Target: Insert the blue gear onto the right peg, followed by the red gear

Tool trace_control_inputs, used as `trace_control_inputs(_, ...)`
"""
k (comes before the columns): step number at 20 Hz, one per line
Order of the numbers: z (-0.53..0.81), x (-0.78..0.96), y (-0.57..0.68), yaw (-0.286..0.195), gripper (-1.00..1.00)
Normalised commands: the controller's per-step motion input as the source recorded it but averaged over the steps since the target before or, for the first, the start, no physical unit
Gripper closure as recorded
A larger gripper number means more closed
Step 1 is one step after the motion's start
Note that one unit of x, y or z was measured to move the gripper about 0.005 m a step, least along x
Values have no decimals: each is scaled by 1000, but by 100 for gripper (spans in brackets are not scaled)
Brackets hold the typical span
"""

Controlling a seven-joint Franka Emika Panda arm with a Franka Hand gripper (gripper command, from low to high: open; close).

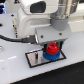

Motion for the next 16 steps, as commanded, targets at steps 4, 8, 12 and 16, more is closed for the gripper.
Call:
trace_control_inputs(4, -177, 144, -74, 0, 100)
trace_control_inputs(8, -225, 128, -79, 0, 100)
trace_control_inputs(12, 121, 49, 16, 0, -100)
trace_control_inputs(16, 378, 6, 14, 0, -100)
